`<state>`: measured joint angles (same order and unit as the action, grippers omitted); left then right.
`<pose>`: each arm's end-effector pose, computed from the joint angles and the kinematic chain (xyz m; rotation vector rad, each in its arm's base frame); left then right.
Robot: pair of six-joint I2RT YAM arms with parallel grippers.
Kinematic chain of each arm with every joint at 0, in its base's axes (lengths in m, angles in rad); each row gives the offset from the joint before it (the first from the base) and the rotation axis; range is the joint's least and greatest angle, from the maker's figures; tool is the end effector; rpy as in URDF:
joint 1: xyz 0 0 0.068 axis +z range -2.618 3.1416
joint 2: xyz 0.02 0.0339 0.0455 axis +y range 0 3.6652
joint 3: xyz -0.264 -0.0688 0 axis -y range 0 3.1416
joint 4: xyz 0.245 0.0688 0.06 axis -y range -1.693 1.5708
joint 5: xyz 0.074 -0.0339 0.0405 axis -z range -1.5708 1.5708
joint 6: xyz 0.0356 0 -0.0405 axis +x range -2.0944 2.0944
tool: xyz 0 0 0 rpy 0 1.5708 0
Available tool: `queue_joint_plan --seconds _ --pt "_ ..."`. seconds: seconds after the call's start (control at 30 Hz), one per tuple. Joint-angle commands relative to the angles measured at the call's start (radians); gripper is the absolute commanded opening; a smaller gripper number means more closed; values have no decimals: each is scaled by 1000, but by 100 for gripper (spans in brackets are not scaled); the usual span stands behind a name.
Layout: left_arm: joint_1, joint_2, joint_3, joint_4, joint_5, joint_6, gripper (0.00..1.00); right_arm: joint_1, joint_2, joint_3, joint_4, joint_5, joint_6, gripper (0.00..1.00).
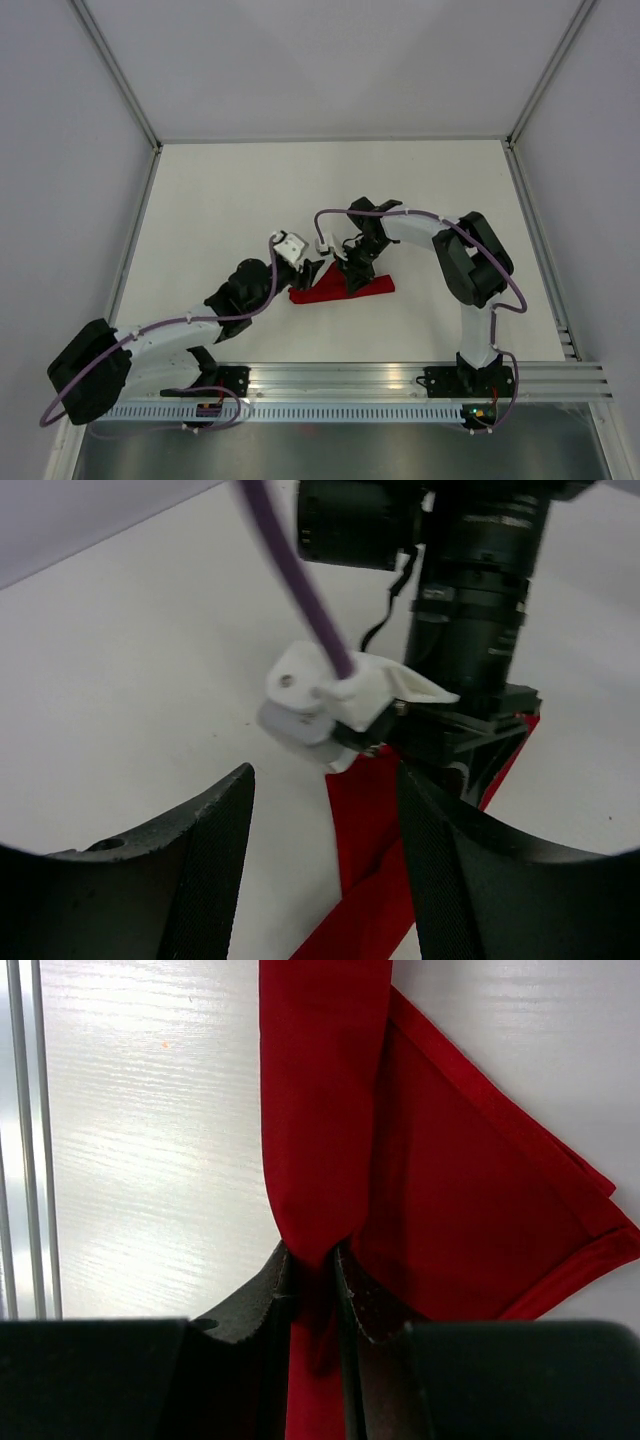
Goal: Fold the napkin, place the utensils inside, and roll it up
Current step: Roll the napkin with the utensil
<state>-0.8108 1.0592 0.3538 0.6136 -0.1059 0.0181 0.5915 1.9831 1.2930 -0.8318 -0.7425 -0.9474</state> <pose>0.1578 -0.1606 0.2205 0.6042 1.5757 -0.5112 0.2836 0.2195 0.1456 -1.9500 1.9753 1.0514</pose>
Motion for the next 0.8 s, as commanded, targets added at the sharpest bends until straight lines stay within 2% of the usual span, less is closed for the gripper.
queue_joint_plan --seconds 0.0,0.17,0.33,0.77 --pt "-106 93 69 -20 -78 198 64 -10 100 -1 -92 63 -54 5" --pt "-234 234 105 -43 -100 276 64 -22 126 31 -119 55 -54 5" --pt "-298 395 161 -83 -72 345 65 -27 140 46 -133 57 -53 5" --pt "-304 579 283 -196 17 419 68 -30 160 69 -150 55 -48 5"
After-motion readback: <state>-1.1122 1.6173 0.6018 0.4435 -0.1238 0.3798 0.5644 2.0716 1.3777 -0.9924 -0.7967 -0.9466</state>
